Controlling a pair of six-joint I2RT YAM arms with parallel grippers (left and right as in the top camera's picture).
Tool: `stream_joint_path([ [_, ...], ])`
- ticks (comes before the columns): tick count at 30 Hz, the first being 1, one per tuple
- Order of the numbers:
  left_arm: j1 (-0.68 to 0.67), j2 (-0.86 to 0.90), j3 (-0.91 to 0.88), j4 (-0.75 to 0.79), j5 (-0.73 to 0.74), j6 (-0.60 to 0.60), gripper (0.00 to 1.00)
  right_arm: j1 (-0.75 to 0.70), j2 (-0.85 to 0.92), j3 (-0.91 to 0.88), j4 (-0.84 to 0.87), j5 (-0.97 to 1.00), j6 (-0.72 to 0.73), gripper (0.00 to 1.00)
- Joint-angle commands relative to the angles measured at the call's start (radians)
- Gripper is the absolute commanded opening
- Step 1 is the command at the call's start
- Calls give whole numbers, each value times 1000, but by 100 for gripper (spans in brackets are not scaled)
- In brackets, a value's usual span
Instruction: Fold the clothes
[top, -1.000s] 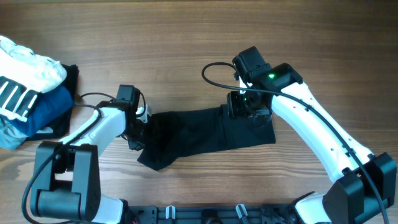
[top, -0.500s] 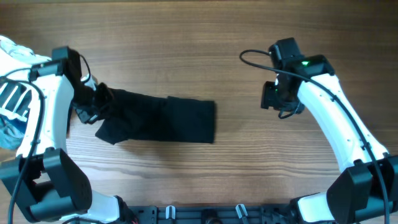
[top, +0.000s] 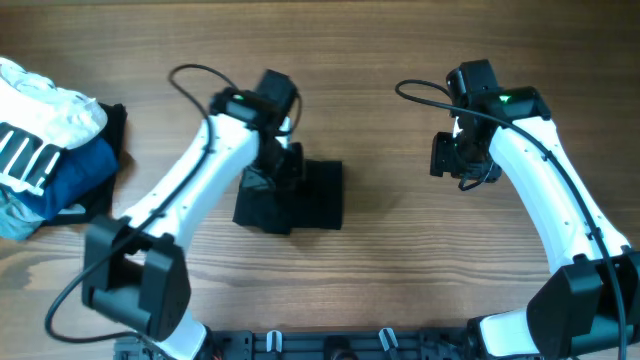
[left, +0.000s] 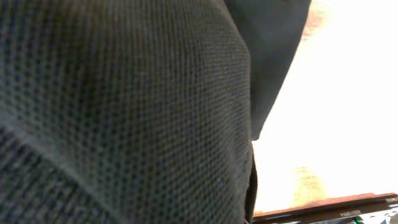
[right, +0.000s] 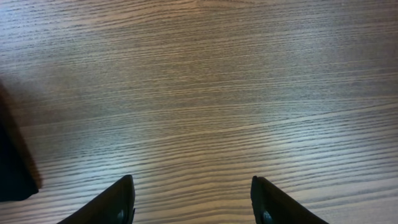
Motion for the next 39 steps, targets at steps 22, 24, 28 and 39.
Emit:
stream_joint_path([
  [22,380,-89,53,105,148,67,47,114,14,6,213,-657,-298,71],
  [24,402,-77,40,120,118,79,48,174,28,2,293,-657,-271,71],
  [28,423,-47,32,138,53,89,53,282,100,2,400,-498,-163,71],
  [39,417,9,32,172,48,89,55,299,260,6,499,-219,31,4],
])
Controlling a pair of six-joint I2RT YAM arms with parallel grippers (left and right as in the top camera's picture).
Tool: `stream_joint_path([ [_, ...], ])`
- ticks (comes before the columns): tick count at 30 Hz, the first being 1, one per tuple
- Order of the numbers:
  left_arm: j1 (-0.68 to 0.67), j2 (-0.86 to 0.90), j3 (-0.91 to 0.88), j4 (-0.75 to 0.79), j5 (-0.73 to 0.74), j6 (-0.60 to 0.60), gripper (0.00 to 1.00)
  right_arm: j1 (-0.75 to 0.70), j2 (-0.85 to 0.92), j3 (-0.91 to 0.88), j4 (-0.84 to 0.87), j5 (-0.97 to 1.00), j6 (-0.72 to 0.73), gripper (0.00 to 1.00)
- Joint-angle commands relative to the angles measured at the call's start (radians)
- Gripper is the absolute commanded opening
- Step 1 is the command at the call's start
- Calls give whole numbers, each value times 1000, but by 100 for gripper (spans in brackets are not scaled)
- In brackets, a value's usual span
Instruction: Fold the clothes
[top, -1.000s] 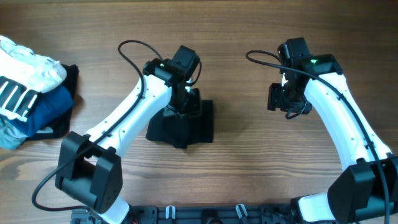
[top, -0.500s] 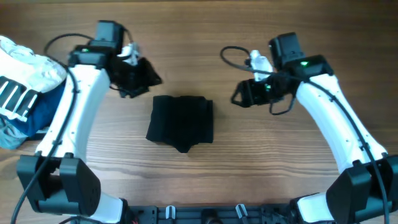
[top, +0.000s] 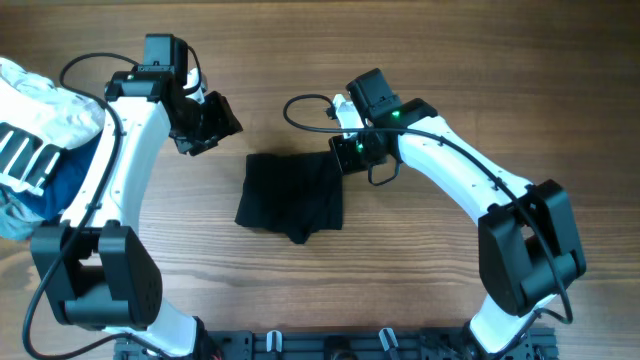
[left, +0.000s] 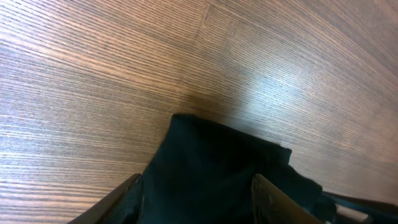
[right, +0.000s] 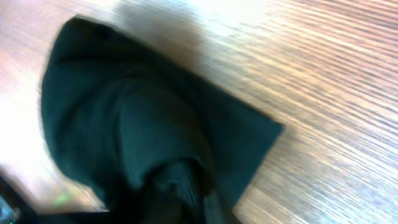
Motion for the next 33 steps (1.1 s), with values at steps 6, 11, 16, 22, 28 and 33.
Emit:
stream_joint_path([
  [6,-59,81,-9,15,-13,23,55,-143,-32,25,29,446,191,4],
  [11,-140,107,-9,83,-13,23,55,-201,-32,22,-5,349,92,56],
  [16,-188,107,-9,214,-13,31,59,-201,-126,22,-151,271,101,45],
  [22,-245,178,-9,434,-12,72,59,-164,-177,-1,-276,94,91,38],
  [28,-285,304,-9,440,-13,74,54,-86,-163,-143,-104,89,94,40],
  [33,-291,341,-9,291,-18,73,44,-79,-162,-262,92,89,96,41],
])
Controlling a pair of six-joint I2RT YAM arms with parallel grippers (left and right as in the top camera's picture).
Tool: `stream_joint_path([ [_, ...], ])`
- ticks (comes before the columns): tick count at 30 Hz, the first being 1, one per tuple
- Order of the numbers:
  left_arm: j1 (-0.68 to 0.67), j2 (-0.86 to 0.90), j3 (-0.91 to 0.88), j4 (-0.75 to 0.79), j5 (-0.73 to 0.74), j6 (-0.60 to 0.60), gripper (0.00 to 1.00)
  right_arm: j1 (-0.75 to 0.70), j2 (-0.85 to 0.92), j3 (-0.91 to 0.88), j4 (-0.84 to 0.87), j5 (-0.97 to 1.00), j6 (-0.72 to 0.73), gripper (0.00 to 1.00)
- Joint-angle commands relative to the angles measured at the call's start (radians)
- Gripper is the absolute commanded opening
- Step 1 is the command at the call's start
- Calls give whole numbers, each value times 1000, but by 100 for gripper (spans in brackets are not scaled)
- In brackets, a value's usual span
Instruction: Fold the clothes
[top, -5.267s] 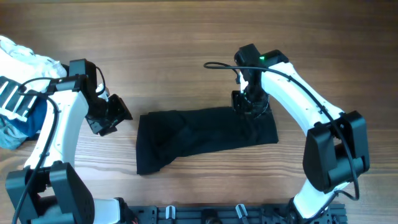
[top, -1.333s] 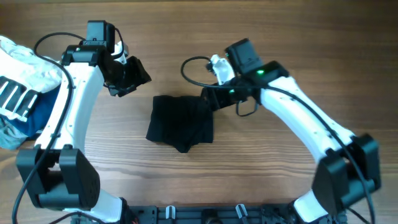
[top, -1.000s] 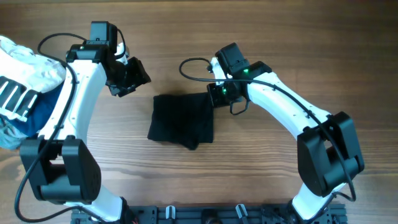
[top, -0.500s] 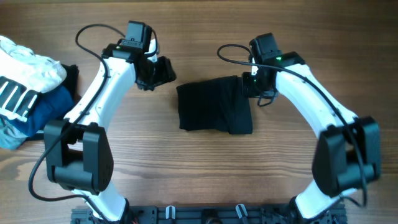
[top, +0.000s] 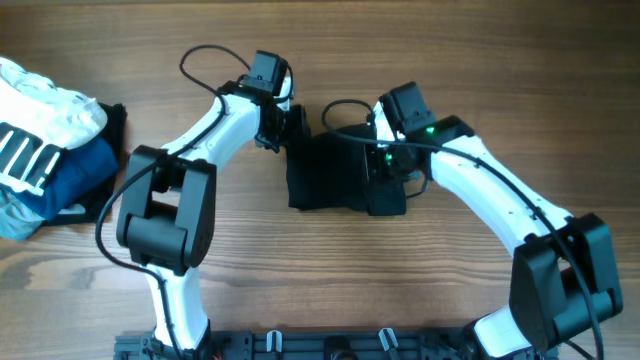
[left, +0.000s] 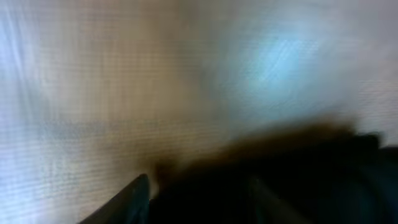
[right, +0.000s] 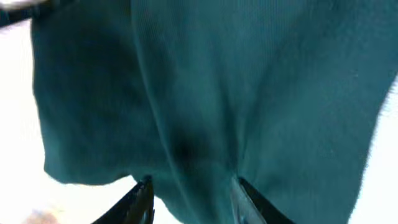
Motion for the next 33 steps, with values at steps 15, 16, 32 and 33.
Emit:
stream_joint_path([
  [15,-94,-7,-2,-608,-71,-43,17,-44,53,16,261,167,-15,52],
  [16,-82,-35,1,-613,-117,-43,17,-48,23,45,203,177,-26,57],
  [32,49,-31,33,-155,340,225,94,-167,-336,91,-201,281,2,80],
  [33,49,1,33,-138,380,228,94,-169,-336,91,-218,281,2,80],
])
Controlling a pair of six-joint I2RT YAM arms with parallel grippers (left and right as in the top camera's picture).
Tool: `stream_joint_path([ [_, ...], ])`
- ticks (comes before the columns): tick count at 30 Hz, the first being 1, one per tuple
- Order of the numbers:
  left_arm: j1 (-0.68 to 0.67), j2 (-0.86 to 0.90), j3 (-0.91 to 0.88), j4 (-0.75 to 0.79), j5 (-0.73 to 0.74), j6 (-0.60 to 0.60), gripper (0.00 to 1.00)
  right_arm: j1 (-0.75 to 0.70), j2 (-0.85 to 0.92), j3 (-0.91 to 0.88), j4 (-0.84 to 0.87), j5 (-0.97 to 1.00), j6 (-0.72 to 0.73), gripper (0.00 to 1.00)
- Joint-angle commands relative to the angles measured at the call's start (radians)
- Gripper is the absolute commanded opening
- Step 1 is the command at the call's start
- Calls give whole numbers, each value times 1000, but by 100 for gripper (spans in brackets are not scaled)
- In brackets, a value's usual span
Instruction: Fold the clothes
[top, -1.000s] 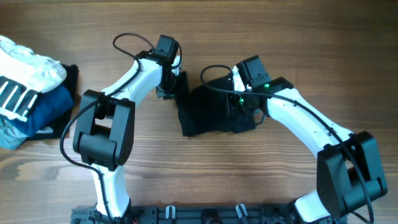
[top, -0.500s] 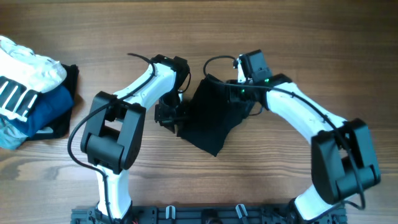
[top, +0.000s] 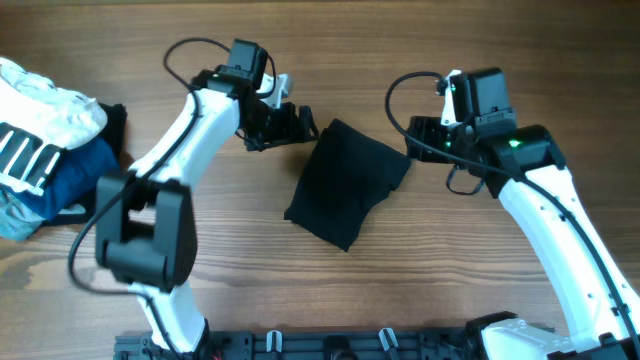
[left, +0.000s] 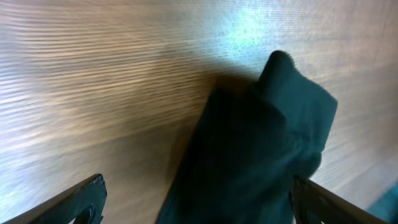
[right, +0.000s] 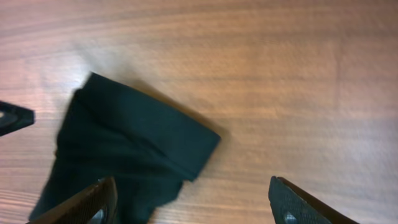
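Note:
A black folded garment (top: 348, 183) lies flat on the wooden table, turned diagonally, one corner pointing to the back. My left gripper (top: 292, 125) hovers just off its upper left edge, open, with the cloth (left: 261, 143) below and between the spread fingers (left: 199, 202). My right gripper (top: 420, 140) hangs open beside the garment's right corner. In the right wrist view the garment (right: 124, 155) lies to the left and bare wood sits between the fingers (right: 194, 199). Neither gripper holds anything.
A pile of other clothes (top: 45, 150), white, striped and blue, sits at the table's left edge. A black rail (top: 330, 345) runs along the near edge. Cables loop above both wrists.
Both grippers were on the garment. Now they stand off it, the left at its upper left, the right at its right corner. The garment has turned diagonal and sits slightly further right.
At first my left gripper pressed on the garment left of centre, the right arm far off. Then the left arm stood away to the left and the right gripper was at the garment's corner. Later both worked the cloth nearer centre. Now it lies released, diagonal.

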Motion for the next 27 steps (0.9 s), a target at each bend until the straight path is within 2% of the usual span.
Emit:
stream_joint_path([
  [1,-3,135,5,47,215,73,94,-11,-21,10,-43,24,14,80],
  [5,-47,250,4,89,253,69,93,-11,-21,10,-70,24,27,80],
  [7,-82,274,4,88,253,69,88,-11,-21,10,-74,24,27,80],
  [11,-150,279,5,90,252,71,55,-11,-21,10,-80,24,26,80],
  [12,-154,279,5,95,252,70,36,-11,-21,10,-80,24,26,80],
  [13,-149,277,7,101,251,74,4,-11,-21,10,-80,25,26,80],
  [16,-102,249,27,97,251,74,4,-11,-21,10,-82,25,25,80],
  [19,-6,150,52,94,227,74,4,-11,-21,10,-84,38,25,80],
  [21,84,46,58,81,177,68,4,-11,-21,10,-93,64,26,80],
  [27,388,-232,58,65,169,65,4,-11,-21,10,-95,77,27,80],
])
